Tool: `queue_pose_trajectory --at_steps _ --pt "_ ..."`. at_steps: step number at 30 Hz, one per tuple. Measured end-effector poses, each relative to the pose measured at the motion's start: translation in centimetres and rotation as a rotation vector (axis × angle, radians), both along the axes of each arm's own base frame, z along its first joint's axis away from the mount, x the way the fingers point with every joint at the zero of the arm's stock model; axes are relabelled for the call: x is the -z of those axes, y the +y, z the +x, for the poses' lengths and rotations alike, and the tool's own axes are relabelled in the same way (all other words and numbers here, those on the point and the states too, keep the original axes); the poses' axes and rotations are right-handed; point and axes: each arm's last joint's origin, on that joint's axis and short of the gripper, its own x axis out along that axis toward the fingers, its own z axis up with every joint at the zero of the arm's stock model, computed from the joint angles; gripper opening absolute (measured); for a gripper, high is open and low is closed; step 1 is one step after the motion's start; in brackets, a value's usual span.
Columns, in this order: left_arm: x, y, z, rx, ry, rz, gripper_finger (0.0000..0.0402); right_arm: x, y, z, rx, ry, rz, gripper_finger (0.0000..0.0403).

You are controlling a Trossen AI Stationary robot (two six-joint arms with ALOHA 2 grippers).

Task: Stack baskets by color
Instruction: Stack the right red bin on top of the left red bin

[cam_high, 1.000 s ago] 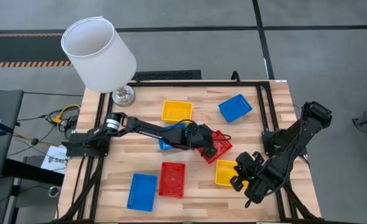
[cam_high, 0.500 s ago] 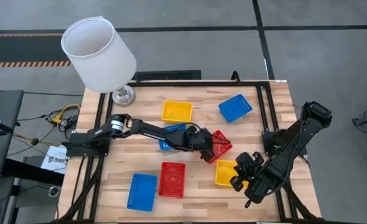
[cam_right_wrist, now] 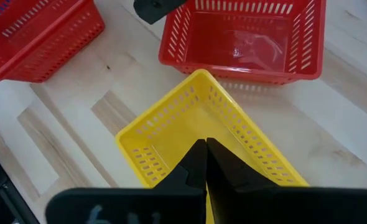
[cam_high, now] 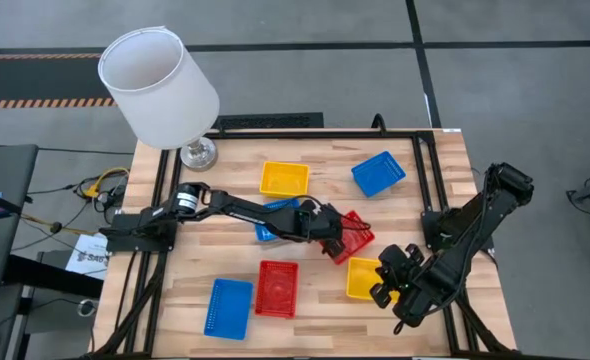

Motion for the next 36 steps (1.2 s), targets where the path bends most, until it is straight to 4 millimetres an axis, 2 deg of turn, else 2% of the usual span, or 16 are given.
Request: queue_pose_trajectory --at_steps 3,9,13,16,19,23,28,31,36 --pt "0.1 0.1 -0.1 0.007 0.012 0.006 0.0009 0.0 0.0 0.0 0.000 -0.001 0.001 0.0021" --pt "-0.5 0.2 -0.1 0.006 -0.002 0.034 0.0003 0.0 0.0 0.0 0.000 -0.001 0.001 0.0021" --pt "-3.6 0.3 -0.7 -0.030 -0.064 0.046 0.0001 0.0 0.0 0.0 0.000 0.000 -0.001 0.0021" --pt "-6.3 0.1 -2.0 -0.070 -0.085 0.056 0.0001 0.0 0.0 0.0 0.001 -0.001 -0.003 0.0021" --pt "-8.9 -0.8 -4.0 -0.124 -0.067 0.105 0.0001 0.0 -0.1 0.0 0.001 0.003 -0.008 0.0021" --pt "-12.4 -2.5 -7.8 -0.209 -0.040 0.142 0.0000 0.0 -0.2 -0.1 0.003 -0.003 -0.027 0.0021" --pt "-15.2 -5.8 -12.7 -0.305 -0.036 0.133 0.0000 -0.1 -0.3 0.0 0.010 -0.037 -0.065 0.0021" --pt "-15.8 -8.7 -15.6 -0.357 -0.053 0.108 0.0000 -0.1 -0.3 0.0 0.010 -0.037 -0.065 0.0021" --pt "-15.5 -13.7 -19.3 -0.435 -0.133 -0.002 0.0000 -0.1 -0.3 0.0 0.010 -0.040 -0.063 0.0021"
